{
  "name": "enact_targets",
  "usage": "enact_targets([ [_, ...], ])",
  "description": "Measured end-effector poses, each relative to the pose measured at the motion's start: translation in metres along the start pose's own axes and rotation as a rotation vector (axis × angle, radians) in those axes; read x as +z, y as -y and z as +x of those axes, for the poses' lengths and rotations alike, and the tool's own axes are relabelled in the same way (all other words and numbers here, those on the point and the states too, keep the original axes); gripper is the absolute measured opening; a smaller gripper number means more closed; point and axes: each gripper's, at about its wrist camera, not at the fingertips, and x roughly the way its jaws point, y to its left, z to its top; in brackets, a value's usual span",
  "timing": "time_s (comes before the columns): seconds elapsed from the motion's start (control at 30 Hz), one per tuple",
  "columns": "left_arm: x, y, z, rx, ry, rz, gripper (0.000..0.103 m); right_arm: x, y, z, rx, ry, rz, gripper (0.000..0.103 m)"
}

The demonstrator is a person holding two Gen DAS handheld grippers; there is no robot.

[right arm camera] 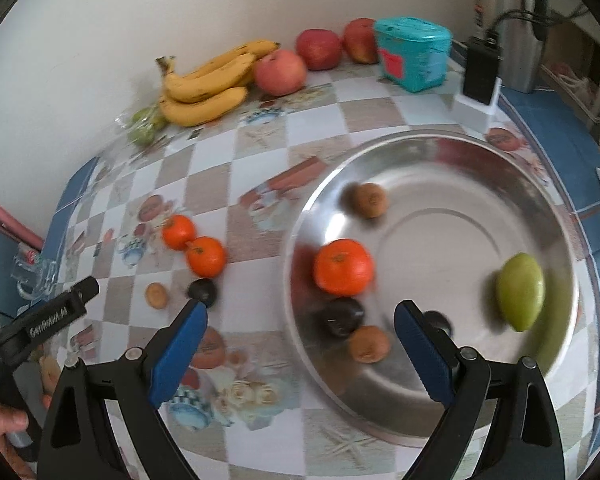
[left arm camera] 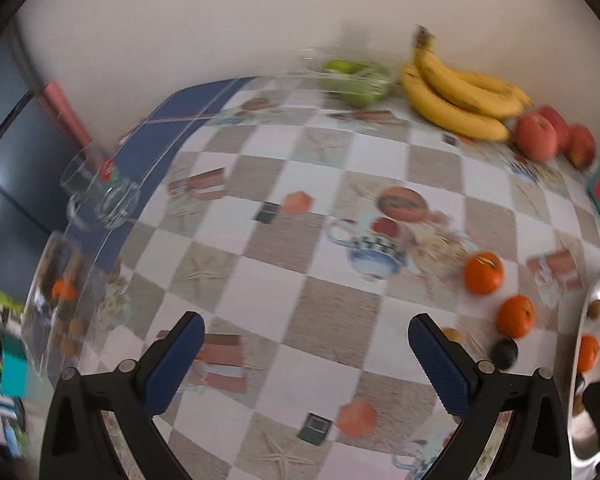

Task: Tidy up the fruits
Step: 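Move both open grippers back over the remaining fruit on the cloth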

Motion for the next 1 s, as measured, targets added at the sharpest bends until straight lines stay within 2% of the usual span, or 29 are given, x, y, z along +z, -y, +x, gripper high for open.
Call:
enact_targets([
  [0.2, 0.003, -0.022, 0.006, -0.010, -0.019, -0.086, 0.103, 0.003, -0.026, 0.003, 0.056, -0.006, -0.031, 0.095],
  [0.4, 0.005, -0.014, 0.013, -0.064, -0.042, -0.071, 0.103, 0.007, -0.050, 0.009, 0.091, -0.018, -0.050, 0.095],
  [0.67, 0.009, -0.002, 0.027, -0.132, -0.076, -0.072, 0.103, 0.013, -0.060, 0.028, 0.054, -0.030, -0.061, 0.093],
  [0.77, 0.010, 0.001, 0.030, -0.127, -0.068, -0.065, 0.103, 0.014, -0.060, 0.038, 0.044, -0.055, -0.059, 0.088],
  [0.9, 0.012, 0.010, 0.035, -0.135, -0.074, -0.033, 0.103, 0.016, -0.061, 0.049, 0.035, -0.077, -0.058, 0.087],
  [0.97, 0.014, 0.015, 0.038, -0.152, -0.089, -0.024, 0.103, 0.017, -0.062, 0.053, 0.032, -0.087, -0.062, 0.073],
  [1.0, 0.015, 0.017, 0.038, -0.153, -0.081, -0.019, 0.103, 0.017, -0.063, 0.055, 0.030, -0.093, -0.064, 0.071],
])
